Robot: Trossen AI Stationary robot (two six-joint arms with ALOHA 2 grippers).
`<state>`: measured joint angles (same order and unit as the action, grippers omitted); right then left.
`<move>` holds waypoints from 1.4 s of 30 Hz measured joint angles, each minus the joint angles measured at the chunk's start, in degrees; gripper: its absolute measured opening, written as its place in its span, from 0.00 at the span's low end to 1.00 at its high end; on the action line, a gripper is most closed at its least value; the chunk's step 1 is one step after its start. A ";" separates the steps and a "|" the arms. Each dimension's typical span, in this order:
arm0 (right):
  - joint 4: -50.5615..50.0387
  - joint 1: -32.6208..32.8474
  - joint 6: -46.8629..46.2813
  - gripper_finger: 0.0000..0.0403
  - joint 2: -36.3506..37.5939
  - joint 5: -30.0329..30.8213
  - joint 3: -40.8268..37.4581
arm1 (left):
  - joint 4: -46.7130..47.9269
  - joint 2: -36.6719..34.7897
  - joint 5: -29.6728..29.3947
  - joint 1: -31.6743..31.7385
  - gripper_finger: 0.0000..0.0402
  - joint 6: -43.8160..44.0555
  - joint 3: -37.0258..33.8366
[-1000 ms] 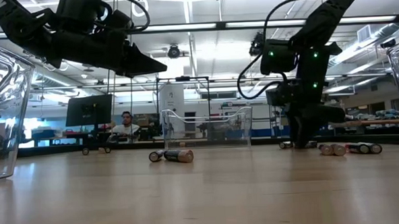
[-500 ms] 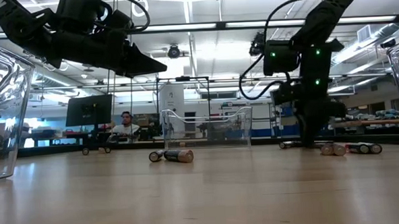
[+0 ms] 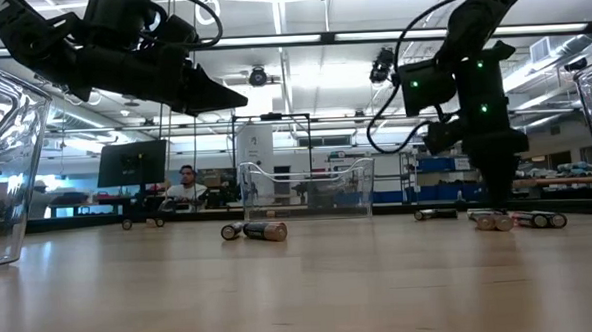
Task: Sort batteries
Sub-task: Put the silver battery into the left bottom transparent bin
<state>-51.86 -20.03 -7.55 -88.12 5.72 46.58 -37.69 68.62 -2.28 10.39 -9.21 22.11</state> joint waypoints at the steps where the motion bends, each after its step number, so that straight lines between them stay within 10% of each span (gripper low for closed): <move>1: 0.47 0.00 -0.02 0.42 0.00 0.01 -0.48 | 0.00 0.00 0.00 0.00 0.03 0.00 0.00; 11: 7.08 -0.68 -2.17 0.40 0.81 -2.38 -7.20 | 0.51 0.00 0.00 0.00 0.03 0.00 0.00; 30: 13.09 -0.20 -2.90 0.02 6.62 -0.48 -7.73 | 0.26 0.00 -0.02 0.00 0.03 0.87 -0.02; 42: 6.78 -0.20 -6.15 0.25 6.86 3.34 -7.65 | 0.31 0.00 -0.02 0.00 0.03 0.92 -0.02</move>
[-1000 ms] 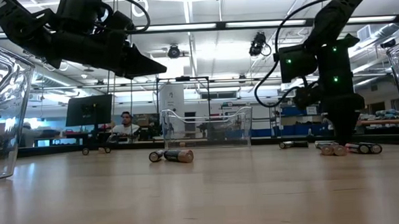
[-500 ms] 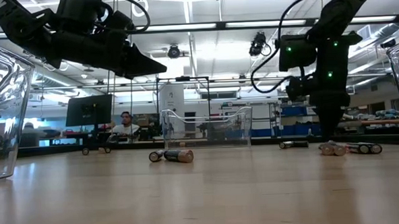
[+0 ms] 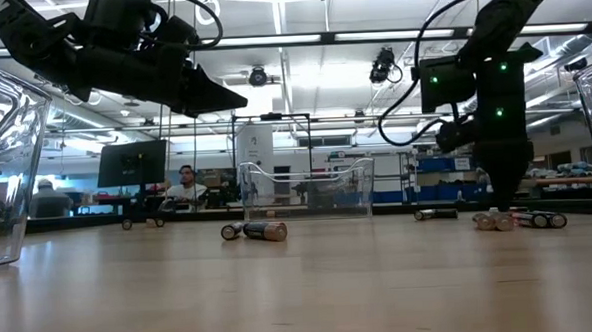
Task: Sort batteries
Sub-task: Put the silver battery into the left bottom transparent bin
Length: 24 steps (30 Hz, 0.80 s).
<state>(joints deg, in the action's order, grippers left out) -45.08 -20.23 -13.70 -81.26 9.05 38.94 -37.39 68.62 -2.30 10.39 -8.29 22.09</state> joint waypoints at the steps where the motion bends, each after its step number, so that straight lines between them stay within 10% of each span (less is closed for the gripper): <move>1: -0.01 -0.02 -0.14 0.28 0.21 0.09 0.00 | 0.00 0.00 0.02 0.00 0.03 0.00 0.00; 10: -1.90 -1.69 -3.18 0.46 4.63 4.90 0.04 | 0.00 0.00 0.02 0.00 0.03 0.02 0.00; 24: 1.49 -14.09 4.67 0.46 -1.71 -0.79 0.04 | 0.00 0.00 0.01 0.00 0.03 0.39 0.00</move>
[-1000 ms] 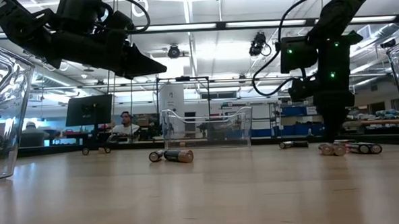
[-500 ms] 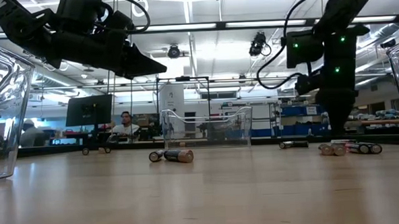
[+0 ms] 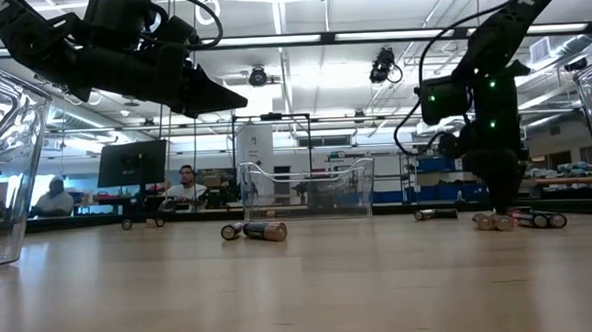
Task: Sort batteries
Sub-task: Put the silver battery into the left bottom transparent bin
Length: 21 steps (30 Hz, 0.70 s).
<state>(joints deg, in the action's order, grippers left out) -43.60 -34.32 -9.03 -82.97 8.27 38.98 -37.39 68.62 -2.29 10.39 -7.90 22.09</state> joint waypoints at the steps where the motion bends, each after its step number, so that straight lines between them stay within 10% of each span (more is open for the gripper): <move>1: 0.20 -0.48 0.82 0.45 -0.65 -1.01 0.00 | 0.00 0.00 0.00 0.00 0.03 0.00 0.01; 21: 1.25 3.53 6.18 0.14 -0.25 -6.27 1.13 | -1.07 0.00 -0.01 0.00 0.03 -0.04 0.00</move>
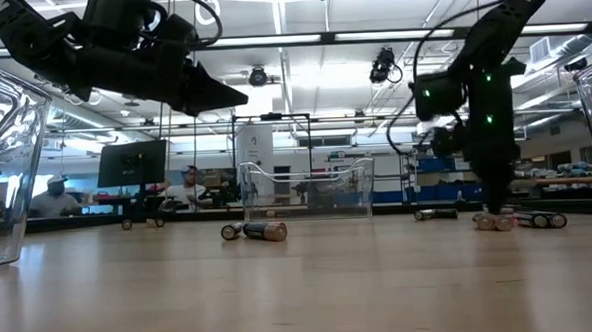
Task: Sort batteries
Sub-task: Put the silver battery into the left bottom transparent bin
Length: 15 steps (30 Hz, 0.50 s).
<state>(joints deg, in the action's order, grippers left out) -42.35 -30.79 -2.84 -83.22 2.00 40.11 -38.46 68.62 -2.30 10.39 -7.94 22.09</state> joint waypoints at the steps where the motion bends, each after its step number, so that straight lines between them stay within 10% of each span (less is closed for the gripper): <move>1: 0.13 0.86 -0.18 0.14 0.67 -0.47 0.41 | -0.36 0.00 0.01 0.00 0.03 0.01 0.00; 15: 13.01 17.01 -7.92 0.14 16.74 0.31 4.86 | -9.49 0.00 3.17 0.00 0.03 8.32 0.00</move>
<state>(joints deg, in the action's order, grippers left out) -29.34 -13.78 -10.77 -66.47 2.31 44.97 -47.94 68.62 0.87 10.39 0.38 22.09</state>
